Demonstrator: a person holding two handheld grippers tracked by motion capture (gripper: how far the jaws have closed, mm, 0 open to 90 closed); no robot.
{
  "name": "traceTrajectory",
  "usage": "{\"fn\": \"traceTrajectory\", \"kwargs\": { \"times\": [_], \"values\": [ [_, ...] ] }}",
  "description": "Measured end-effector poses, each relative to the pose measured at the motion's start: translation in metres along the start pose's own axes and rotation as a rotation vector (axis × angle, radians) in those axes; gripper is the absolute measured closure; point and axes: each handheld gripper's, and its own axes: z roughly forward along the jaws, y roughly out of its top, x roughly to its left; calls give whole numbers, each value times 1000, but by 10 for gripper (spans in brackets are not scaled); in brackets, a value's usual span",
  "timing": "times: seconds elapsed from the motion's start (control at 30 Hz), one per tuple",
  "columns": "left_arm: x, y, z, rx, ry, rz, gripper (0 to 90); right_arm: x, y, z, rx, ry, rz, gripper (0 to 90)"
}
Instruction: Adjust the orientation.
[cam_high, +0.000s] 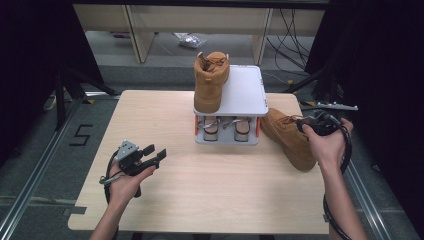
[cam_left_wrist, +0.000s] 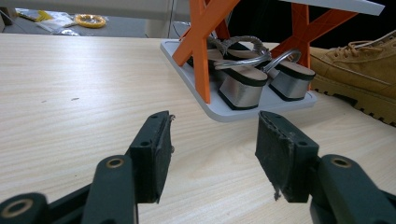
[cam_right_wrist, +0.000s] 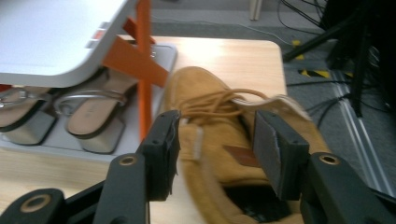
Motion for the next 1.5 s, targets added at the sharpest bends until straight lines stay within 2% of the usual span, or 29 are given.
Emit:
{"fn": "traceTrajectory", "kwargs": {
  "times": [0.07, 0.1, 0.13, 0.23, 0.27, 0.3, 0.33, 0.37, 0.43, 0.47, 0.5, 0.53, 0.63, 0.67, 0.7, 0.73, 0.77, 0.8, 0.83, 0.93, 0.97, 1.0, 1.03, 1.1, 1.13, 1.2, 1.23, 1.27, 1.5],
  "values": [
    [0, 0, -1, -8, 1, -3, 448, -6, 0, 0, 9, -9, 3, 519],
    [0, 1, -1, -8, 4, -1, 448, -5, -1, -1, 38, -17, 43, 525],
    [0, 1, -2, 0, 7, 2, 447, -12, -2, 1, 21, -16, -6, 528],
    [0, 1, -2, -5, 3, 2, 447, -15, -4, -2, 48, -50, 50, 541],
    [0, 1, -2, -5, 1, 0, 447, -22, -5, -1, 34, -69, 10, 544],
    [0, 1, -1, -8, -1, -1, 447, -25, -5, -3, 46, -98, 6, 548],
    [0, 0, -1, -4, 1, 0, 447, -24, -6, -3, 63, -109, 62, 552],
    [0, 0, -1, -2, 1, -2, 447, -30, -7, -2, 58, -102, 27, 560],
    [-1, 0, -2, -1, 0, 0, 447, -36, -9, 0, 74, -133, 34, 574],
    [-1, 0, -2, -1, 0, 2, 447, -36, -10, 0, 96, -143, 84, 577],
    [-1, 0, -2, -1, -2, 2, 447, -40, -12, 3, 88, -144, 63, 581],
    [-2, 0, -2, -1, -1, 2, 447, -39, -13, 4, 101, -145, 104, 586],
    [-2, 0, -1, 2, -5, 6, 447, -46, -18, 10, 140, -152, 78, 622],
    [-2, 0, -1, 2, -4, 5, 447, -51, -19, 14, 131, -138, 32, 633],
    [-2, -1, 0, 1, -6, 1, 447, -50, -20, 16, 141, -143, 48, 645],
    [-2, -1, 0, 3, -5, 1, 447, -45, -21, 17, 158, -153, 115, 660],
    [-2, -1, 0, 4, -5, 0, 447, -44, -21, 17, 171, -146, 140, 678],
    [-2, -2, 0, 5, -5, 0, 447, -51, -21, 18, 171, -132, 54, 705],
    [-2, -2, 0, 4, -6, -1, 447, -51, -21, 19, 167, -124, 44, 720],
    [-2, -2, 0, 3, -8, -2, 448, -46, -19, 20, 175, -153, 70, 755],
    [-2, -2, 0, 1, -9, -3, 447, -42, -18, 19, 191, -151, 119, 761],
    [-2, -2, 0, 1, -9, -2, 448, -49, -18, 20, 185, -141, 22, 766],
    [-2, -2, 0, 1, -9, -2, 448, -43, -17, 18, 203, -147, 62, 769],
    [-2, -2, 0, 3, -9, -3, 448, -39, -15, 15, 234, -148, 74, 770],
    [-2, -2, 1, 4, -7, -2, 448, -30, -15, 13, 254, -139, 155, 770],
    [-1, -3, 1, 7, -7, -1, 447, -28, -15, 10, 270, -111, 128, 770],
    [-1, -3, 2, 7, -8, -1, 447, -21, -16, 8, 290, -124, 170, 770],
    [-1, -3, 2, 8, -8, 0, 447, -22, -16, 7, 289, -110, 115, 769],
    [-2, -3, 2, -1, -17, -4, 449, -2, -17, 0, 349, -66, 112, 742]
  ]
}}
